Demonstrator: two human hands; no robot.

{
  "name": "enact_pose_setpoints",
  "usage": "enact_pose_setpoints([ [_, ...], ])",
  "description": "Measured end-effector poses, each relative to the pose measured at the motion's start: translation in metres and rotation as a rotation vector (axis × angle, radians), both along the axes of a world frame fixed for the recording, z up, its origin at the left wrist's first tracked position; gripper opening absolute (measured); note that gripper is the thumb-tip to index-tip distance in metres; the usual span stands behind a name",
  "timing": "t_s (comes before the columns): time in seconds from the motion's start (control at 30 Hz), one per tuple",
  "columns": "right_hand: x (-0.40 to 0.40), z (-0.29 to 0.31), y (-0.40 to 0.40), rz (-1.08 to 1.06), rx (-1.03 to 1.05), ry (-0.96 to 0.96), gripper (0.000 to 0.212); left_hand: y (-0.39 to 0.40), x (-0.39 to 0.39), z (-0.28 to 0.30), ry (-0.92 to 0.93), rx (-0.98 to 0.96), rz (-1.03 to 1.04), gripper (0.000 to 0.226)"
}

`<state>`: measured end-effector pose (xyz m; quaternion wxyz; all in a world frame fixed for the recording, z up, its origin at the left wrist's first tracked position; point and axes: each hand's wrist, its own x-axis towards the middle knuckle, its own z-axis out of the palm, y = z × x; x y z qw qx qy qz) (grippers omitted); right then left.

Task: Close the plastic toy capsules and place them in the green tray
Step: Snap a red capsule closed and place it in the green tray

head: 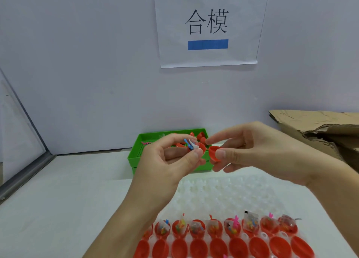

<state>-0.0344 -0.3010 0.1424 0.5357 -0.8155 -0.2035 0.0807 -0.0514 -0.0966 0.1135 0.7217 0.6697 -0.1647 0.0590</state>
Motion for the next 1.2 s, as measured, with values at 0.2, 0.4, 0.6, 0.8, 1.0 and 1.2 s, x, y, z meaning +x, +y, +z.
enact_pose_setpoints([
  [0.2,0.001,0.0,0.001,-0.101,0.085,-0.146,0.036,-0.003,-0.001,-0.003,0.007,0.118,0.019,0.016],
  [0.4,0.002,-0.004,0.01,-0.106,0.051,-0.177,0.031,-0.003,-0.001,-0.004,-0.047,0.247,0.035,0.021],
  [0.6,0.001,-0.006,0.012,-0.099,0.074,-0.215,0.027,-0.002,0.0,-0.005,-0.096,0.26,0.038,0.011],
  [0.8,0.001,-0.008,0.018,-0.116,0.099,-0.258,0.026,-0.003,0.0,-0.005,-0.137,0.307,0.079,0.01],
  [1.0,-0.001,-0.009,0.024,-0.172,0.135,-0.288,0.037,-0.008,-0.002,-0.006,-0.269,0.446,0.182,0.01],
  [1.2,-0.005,-0.008,0.028,-0.203,0.134,-0.312,0.03,-0.009,-0.001,-0.009,-0.317,0.516,0.219,0.024],
])
